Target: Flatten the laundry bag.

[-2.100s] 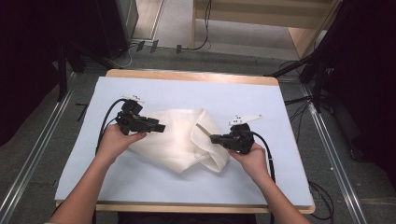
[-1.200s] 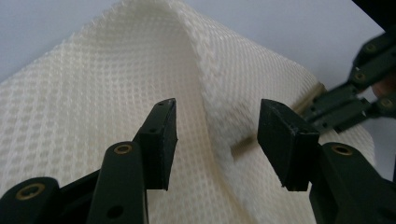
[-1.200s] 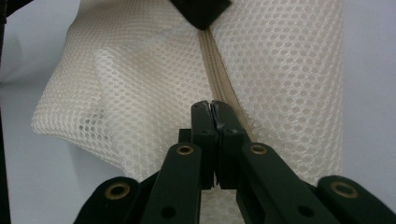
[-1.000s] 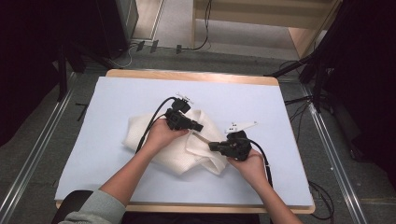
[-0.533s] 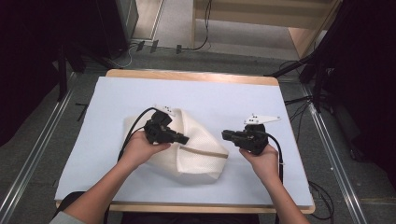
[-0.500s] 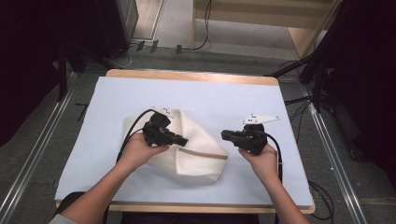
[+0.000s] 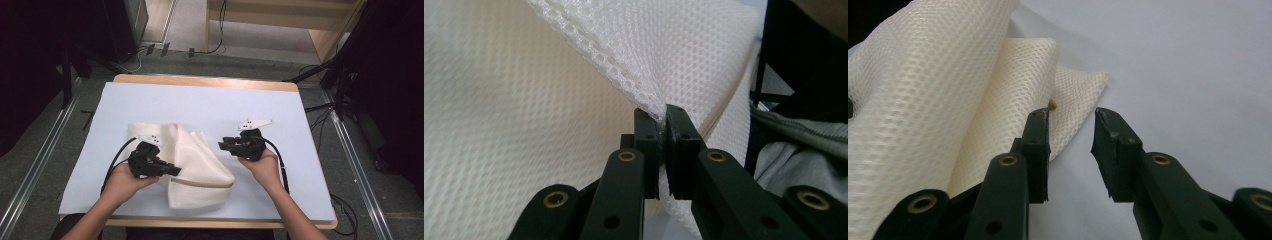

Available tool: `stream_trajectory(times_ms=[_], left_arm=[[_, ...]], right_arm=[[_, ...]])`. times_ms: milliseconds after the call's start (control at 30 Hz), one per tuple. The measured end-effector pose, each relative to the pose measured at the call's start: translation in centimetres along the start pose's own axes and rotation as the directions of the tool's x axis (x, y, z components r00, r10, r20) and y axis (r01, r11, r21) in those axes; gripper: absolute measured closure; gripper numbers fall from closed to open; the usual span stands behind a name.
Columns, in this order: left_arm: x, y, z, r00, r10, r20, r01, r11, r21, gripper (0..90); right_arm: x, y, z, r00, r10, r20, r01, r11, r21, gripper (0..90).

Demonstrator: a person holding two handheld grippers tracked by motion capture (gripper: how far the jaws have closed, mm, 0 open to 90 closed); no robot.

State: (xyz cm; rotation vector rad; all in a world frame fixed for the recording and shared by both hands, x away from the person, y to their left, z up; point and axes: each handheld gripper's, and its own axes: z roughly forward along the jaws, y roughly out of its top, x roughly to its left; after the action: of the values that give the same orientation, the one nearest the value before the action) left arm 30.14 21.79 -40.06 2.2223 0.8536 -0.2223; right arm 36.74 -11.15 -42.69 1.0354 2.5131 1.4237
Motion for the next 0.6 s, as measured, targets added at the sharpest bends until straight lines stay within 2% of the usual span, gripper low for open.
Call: stream_trajectory(times_ms=[33, 67, 133, 300, 433, 533, 567, 600], left_arm=[[0.0, 0.0, 0.0, 1.0, 0.0, 0.0, 0.0, 1.0, 0.0, 86.5], [0.4, -0.8, -0.4, 0.9996, -0.019, -0.021, 0.02, 0.9997, 0.013, 86.5], [0.6, -1.3, -0.7, 0.999, -0.04, -0.02, 0.041, 0.9991, 0.008, 86.5], [0.7, -1.7, -0.8, 0.9984, -0.049, -0.029, 0.05, 0.9988, 0.005, 86.1], [0.8, -2.0, -0.8, 0.9974, -0.065, -0.031, 0.065, 0.9979, 0.003, 86.0], [0.9, -2.1, -0.7, 0.9975, -0.063, -0.031, 0.063, 0.998, 0.002, 85.9], [0.9, -2.1, -0.7, 0.9974, -0.065, -0.031, 0.065, 0.9979, 0.003, 85.8], [0.8, -2.1, -0.7, 0.9975, -0.064, -0.03, 0.064, 0.9979, -0.001, 85.8]], right_arm=[[0.0, 0.0, 0.0, 1.0, 0.0, 0.0, 0.0, 1.0, 0.0, 69.1], [0.3, 0.2, 0.5, 0.9998, -0.018, 0.001, 0.018, 1.0, 0.004, 67.9], [0.5, 0.4, 1.1, 0.9996, -0.028, -0.003, 0.028, 1.0, 0.012, 65.2], [1.0, 1.0, 2.7, 0.9998, -0.021, -0.008, 0.021, 0.999, 0.034, 58.6], [1.5, 2.3, 2.7, 0.9992, -0.037, -0.013, 0.037, 0.999, -0.003, 56.7], [1.8, 2.9, 2.9, 0.9993, -0.029, -0.021, 0.029, 0.999, -0.019, 53.5], [1.8, 3.1, 3.2, 0.9993, -0.026, -0.026, 0.026, 0.999, -0.02, 51.9], [2.0, 3.1, 4.4, 0.9991, -0.016, -0.039, 0.016, 1.0, 0.009, 49.8]])
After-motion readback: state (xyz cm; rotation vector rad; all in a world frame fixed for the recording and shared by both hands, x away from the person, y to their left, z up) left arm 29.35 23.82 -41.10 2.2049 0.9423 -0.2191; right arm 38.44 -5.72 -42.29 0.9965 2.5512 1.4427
